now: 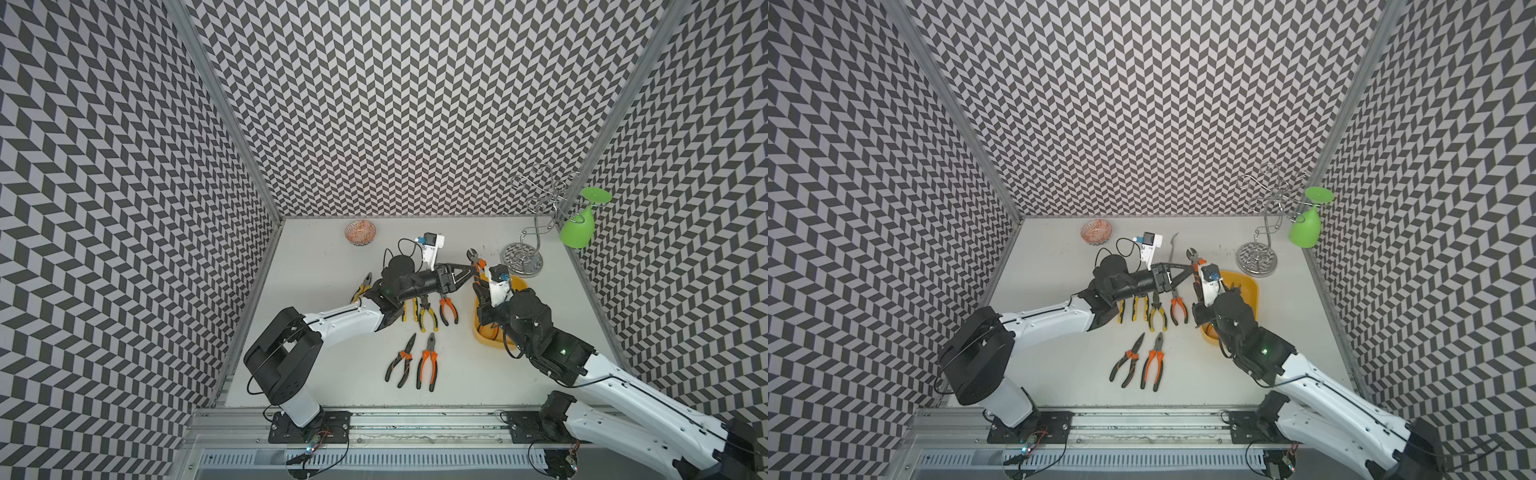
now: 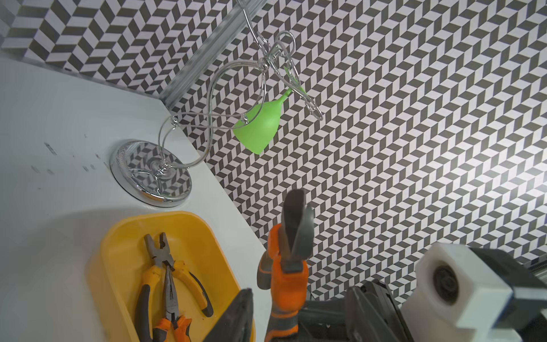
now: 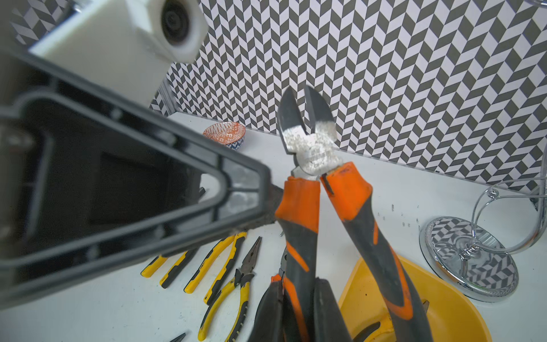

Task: Take the pliers out of the storage box
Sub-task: Pick up the pliers from the storage box.

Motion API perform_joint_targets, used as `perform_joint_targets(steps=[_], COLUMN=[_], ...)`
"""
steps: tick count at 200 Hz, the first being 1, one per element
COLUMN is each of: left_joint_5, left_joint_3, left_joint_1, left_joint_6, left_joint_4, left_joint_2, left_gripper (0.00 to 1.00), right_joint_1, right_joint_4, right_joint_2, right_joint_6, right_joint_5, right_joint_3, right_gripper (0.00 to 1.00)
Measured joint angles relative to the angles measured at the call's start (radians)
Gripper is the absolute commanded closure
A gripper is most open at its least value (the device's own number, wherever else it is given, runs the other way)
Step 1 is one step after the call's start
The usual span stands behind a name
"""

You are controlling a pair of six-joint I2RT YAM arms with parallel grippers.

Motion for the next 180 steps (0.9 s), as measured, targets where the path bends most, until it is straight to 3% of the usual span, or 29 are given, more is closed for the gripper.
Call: perform_joint_targets(steps=[46,128,160,180], left_joint_5=[0.000,0.019,0.037,0.086], left_joint_3=[0.049,0.090,0.100,0.109], left_joint_1=[-0.004,-0.006,-0.002,0.012], left_joint_6=[-0.015,-0.022,0.023,0.085], left_joint_4=[-0.018,-0.045,-0.062,-0.099], left_joint_2=[0.045,0.087,0.088,0.088], left_gripper=[0.65,1.00,1.00,1.00], right_joint_1=[0.034,0.057,0.057,0.061], right_joint_4=[0.005,0.016,0.014,0.022], right_joint_2=[0.017,0.037,0.033,0.003], right_joint_6=[-0.029,-0.058,-0.058,-0.069], right_joint_5=[0.031,0.093,0.087,0.047], right_joint_3=[0.000,-0.002,-0.004,-0.015], right_gripper=[1.00,0.99,0.71,0.43])
